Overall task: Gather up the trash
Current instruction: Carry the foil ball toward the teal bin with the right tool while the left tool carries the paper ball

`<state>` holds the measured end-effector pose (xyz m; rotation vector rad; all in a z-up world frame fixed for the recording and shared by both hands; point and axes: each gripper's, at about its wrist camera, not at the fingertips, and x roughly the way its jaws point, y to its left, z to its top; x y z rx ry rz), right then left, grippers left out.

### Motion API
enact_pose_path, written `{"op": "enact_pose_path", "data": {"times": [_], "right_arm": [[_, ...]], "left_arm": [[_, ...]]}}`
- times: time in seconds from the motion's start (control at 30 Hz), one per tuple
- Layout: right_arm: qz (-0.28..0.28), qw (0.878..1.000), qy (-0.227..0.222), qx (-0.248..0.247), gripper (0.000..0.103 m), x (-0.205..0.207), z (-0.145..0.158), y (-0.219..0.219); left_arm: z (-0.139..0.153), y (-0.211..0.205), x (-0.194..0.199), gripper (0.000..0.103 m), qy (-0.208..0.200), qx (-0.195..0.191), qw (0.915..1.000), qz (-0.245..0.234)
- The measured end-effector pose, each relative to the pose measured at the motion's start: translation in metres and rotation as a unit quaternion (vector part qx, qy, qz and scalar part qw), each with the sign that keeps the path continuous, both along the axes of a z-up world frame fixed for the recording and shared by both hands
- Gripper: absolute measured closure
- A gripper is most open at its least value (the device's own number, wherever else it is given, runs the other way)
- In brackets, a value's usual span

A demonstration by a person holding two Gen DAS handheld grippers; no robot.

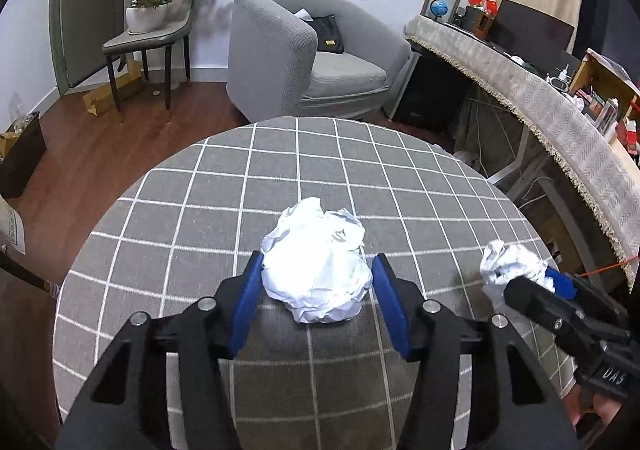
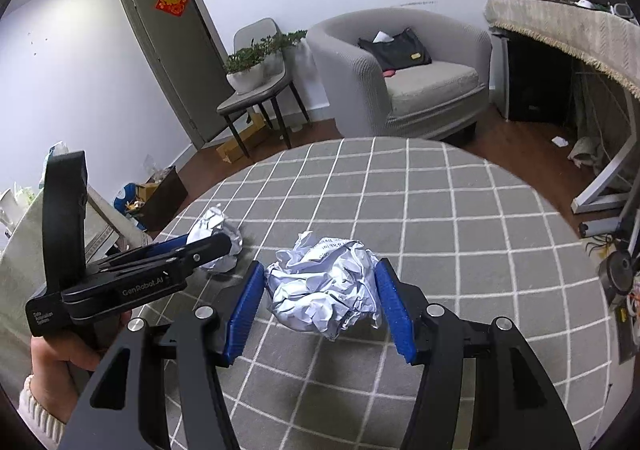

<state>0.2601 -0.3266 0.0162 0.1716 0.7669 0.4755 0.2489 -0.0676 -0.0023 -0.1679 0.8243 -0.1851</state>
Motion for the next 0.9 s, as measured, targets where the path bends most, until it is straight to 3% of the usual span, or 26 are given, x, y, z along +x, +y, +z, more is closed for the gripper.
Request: {"op": "enact_pose_path", "data": {"times": [0.23, 0.9], "right_arm": [[-0.004, 1.0, -0.011, 0.002, 0.045, -0.015, 0.012, 0.007], [-0.003, 1.0, -0.024, 0.011, 0.045, -0.096, 0.016, 0.049]], "left_arm": [[0.009, 0.005, -0.027, 0.046, -0.024, 0.018, 0.9994, -0.015], [0.011, 0.045, -0.132, 0.046, -0.069, 0.007, 0.9972, -0.027]]}}
